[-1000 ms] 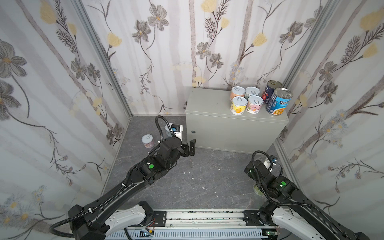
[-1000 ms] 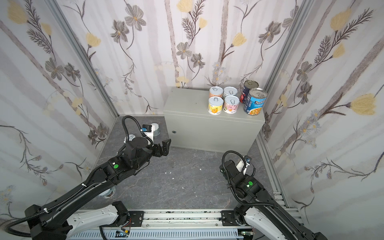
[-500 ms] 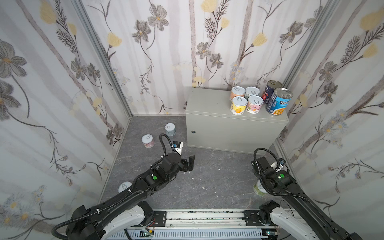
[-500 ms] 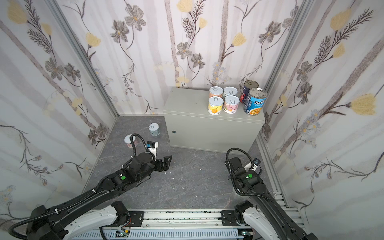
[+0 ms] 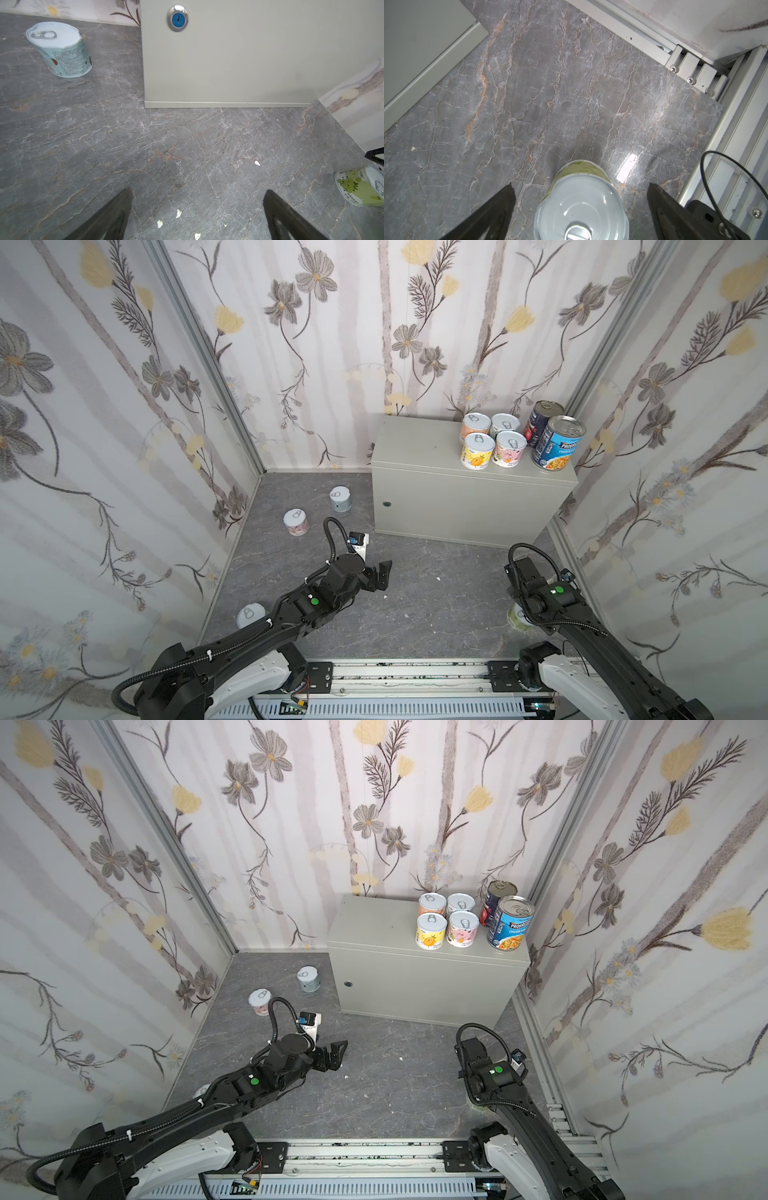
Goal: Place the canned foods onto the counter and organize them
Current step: 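Swing the left arm down while the right gripper descends to the green can, then grasp the green-labelled floor can with the right gripper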
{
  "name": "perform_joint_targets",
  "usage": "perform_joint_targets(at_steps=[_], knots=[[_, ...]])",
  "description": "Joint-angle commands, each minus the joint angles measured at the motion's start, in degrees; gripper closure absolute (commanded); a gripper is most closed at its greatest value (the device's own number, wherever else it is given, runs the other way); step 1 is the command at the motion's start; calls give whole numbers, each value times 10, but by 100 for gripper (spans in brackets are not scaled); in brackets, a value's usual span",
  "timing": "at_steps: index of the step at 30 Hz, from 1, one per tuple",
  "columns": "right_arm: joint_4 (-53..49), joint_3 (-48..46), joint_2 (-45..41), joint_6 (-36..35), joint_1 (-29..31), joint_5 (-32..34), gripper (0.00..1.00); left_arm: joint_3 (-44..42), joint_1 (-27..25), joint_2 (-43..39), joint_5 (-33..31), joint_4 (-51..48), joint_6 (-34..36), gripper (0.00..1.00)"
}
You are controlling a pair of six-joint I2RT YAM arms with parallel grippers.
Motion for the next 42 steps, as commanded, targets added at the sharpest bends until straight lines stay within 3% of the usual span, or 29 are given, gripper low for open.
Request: perform_joint_targets(at_steps=[1, 18, 26, 36, 42], knots=[[35, -11, 10, 12, 0, -22, 0, -7, 0, 3, 3, 38, 0, 0], [143, -40, 81, -18, 10, -88, 0, -19, 0, 13, 6, 53, -1, 0], [189, -17, 146, -34, 53, -98, 0, -24, 0, 13, 5, 53, -2, 0], [217, 75, 287, -85, 114, -77, 0, -45, 0, -6, 7, 49, -10, 0], [267, 91, 297, -117, 146, -97, 0, -50, 0, -4, 7, 50, -10, 0]])
